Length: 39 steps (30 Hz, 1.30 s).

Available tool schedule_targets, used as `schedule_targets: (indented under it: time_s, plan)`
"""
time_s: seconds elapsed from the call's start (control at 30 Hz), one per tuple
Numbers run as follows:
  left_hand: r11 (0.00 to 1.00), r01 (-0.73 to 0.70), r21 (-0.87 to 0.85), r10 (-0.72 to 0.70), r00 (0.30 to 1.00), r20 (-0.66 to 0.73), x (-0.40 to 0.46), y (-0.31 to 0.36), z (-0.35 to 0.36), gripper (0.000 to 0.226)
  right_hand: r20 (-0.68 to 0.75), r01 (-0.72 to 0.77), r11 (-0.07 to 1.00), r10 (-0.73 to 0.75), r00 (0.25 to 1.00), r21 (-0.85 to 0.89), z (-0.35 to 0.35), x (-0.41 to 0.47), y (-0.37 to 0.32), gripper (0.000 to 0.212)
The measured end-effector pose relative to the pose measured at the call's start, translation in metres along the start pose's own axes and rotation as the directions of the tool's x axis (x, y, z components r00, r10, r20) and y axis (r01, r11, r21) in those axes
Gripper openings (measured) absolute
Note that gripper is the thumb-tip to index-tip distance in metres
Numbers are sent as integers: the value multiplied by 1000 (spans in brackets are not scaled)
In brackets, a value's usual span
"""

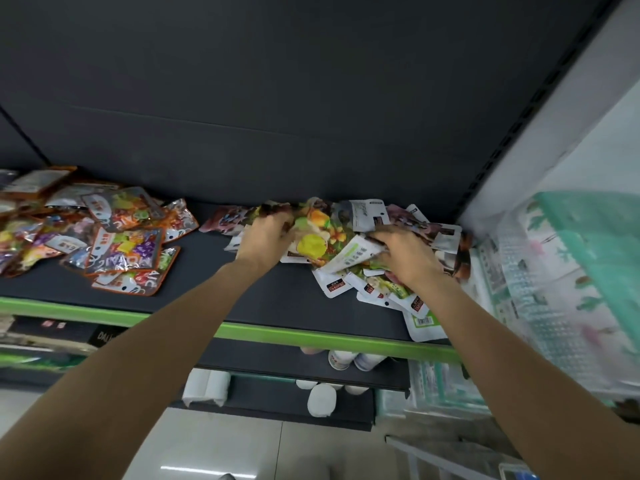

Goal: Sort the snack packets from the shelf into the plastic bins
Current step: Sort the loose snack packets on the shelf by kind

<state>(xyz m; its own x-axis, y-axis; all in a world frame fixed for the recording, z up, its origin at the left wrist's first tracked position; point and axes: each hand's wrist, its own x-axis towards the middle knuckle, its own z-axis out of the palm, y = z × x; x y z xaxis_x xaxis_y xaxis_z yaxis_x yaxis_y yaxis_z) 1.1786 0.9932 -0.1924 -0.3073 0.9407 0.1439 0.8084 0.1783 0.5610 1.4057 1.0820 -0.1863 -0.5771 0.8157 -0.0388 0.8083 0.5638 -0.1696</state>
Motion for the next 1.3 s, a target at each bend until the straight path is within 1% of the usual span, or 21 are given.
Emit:
schedule_targets:
  time_s: [0.07, 0.13, 0.17, 0.23, 0.3, 0.33, 0.4, 0.47, 0.53, 0.6, 0.67, 0.77, 0.83, 0.87, 0.93, 0.97, 1.03, 1.13, 1.2, 1.27, 1.3]
  plan:
    - [1000, 15, -20, -12, 993, 119, -14, -7, 6, 18, 138, 33, 999, -34, 990, 7, 6, -12, 4, 64]
    - [999, 37, -16, -31, 959, 283, -24, -15, 10, 21, 205, 53, 999, -53, 977, 6, 12, -23, 7, 74]
    - [998, 60, -31, -44, 926, 376, -28, -18, 11, 25, 205, 54, 998, -56, 977, 19, 14, -27, 9, 76]
    - [990, 130, -56, -79, 833, 548, -33, -20, 7, 44, 191, 36, 995, -53, 980, 93, 13, -31, 9, 79]
    - [986, 162, -33, -100, 746, 658, -36, -19, 0, 63, 170, 6, 980, -41, 985, 197, 11, -35, 9, 79]
    - [986, 164, -28, -102, 728, 678, -37, -15, -4, 67, 152, -5, 969, -34, 988, 246, 10, -37, 10, 77]
    - [985, 164, -59, -89, 768, 635, -37, -8, -9, 64, 139, -29, 946, -17, 990, 323, 7, -42, 13, 73]
    - [994, 91, -65, -44, 852, 521, -33, -2, -8, 56, 148, -76, 932, 24, 989, 354, 4, -45, 17, 68]
    - [998, -3, -56, 25, 918, 395, -27, 4, 0, 45, 96, -96, 947, 70, 993, 308, 3, -43, 21, 64]
    - [997, -73, -37, 80, 960, 269, -20, 11, 11, 36, 55, -104, 973, 95, 994, 204, 3, -38, 21, 68]
    - [990, -136, 38, 124, 968, 217, -12, 20, 22, 38, 90, -137, 987, 129, 988, 89, 3, -34, 20, 80]
    - [973, -198, 115, 162, 950, 268, 3, 33, 39, 47, 141, -163, 985, 169, 976, -56, 6, -32, 16, 92]
    - [971, -224, 85, 188, 932, 311, 17, 43, 49, 53, 111, -160, 985, 166, 980, -59, 6, -35, 13, 79]
    - [970, -232, 76, 193, 918, 345, 25, 48, 53, 56, 67, -156, 987, 159, 985, -41, 6, -36, 14, 63]
    - [959, -253, 129, 174, 883, 436, 36, 54, 60, 64, -68, -150, 989, 150, 986, 5, 2, -40, 17, 30]
    - [945, -268, 186, 158, 874, 460, 39, 55, 62, 67, -128, -166, 986, 168, 978, 24, -1, -41, 20, 25]
    - [901, -301, 312, 160, 900, 406, 39, 57, 65, 68, -204, -224, 972, 234, 951, 72, -9, -43, 27, 23]
    - [841, -305, 447, 198, 942, 271, 33, 65, 70, 59, -236, -277, 955, 295, 926, 108, -22, -43, 36, 21]
    - [852, -306, 424, 212, 943, 256, 32, 69, 68, 45, -224, -283, 956, 294, 929, 82, -23, -43, 39, 20]
    - [899, -297, 321, 234, 947, 222, 30, 72, 57, 30, -217, -291, 952, 305, 927, 93, -24, -43, 41, 19]
    - [922, -282, 264, 244, 955, 167, 29, 74, 49, 26, -219, -294, 950, 310, 925, 105, -25, -43, 41, 18]
